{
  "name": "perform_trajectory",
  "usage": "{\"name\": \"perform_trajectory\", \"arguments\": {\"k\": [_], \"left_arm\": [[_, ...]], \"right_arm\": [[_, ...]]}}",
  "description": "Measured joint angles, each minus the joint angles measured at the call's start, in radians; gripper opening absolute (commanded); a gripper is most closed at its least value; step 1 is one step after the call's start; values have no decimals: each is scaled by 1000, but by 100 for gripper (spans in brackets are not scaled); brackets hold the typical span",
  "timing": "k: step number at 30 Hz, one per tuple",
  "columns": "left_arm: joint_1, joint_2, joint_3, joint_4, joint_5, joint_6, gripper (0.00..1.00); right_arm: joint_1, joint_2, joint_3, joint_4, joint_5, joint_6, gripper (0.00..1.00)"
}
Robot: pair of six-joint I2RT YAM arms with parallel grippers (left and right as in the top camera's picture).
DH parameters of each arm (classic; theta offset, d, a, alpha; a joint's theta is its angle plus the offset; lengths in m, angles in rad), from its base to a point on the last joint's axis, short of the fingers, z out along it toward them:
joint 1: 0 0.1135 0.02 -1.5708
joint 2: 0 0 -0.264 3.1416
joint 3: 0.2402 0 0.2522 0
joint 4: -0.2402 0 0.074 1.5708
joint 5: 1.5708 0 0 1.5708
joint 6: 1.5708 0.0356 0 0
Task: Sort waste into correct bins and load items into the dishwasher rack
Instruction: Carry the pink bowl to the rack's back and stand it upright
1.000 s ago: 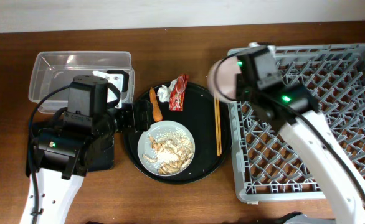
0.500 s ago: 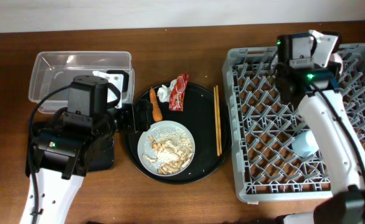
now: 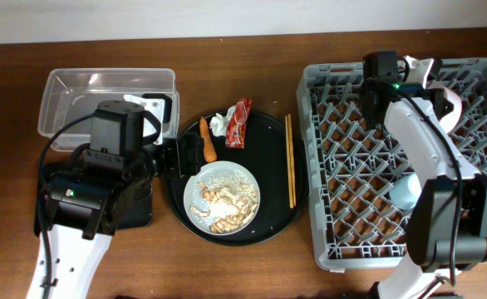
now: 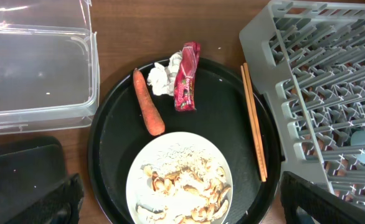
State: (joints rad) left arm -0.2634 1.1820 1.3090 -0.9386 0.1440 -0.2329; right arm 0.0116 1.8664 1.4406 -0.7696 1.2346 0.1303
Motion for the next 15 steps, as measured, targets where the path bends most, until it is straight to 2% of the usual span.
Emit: {"name": "perform_trajectory", "arguments": {"k": [9,15], "left_arm": [[0,0,0,0,0,0,99],[0,0,0,0,0,0,99]], "right_arm": [[131,24,-14,0,22,-2,4],[143,55,-34,29,102,-13,4]]}}
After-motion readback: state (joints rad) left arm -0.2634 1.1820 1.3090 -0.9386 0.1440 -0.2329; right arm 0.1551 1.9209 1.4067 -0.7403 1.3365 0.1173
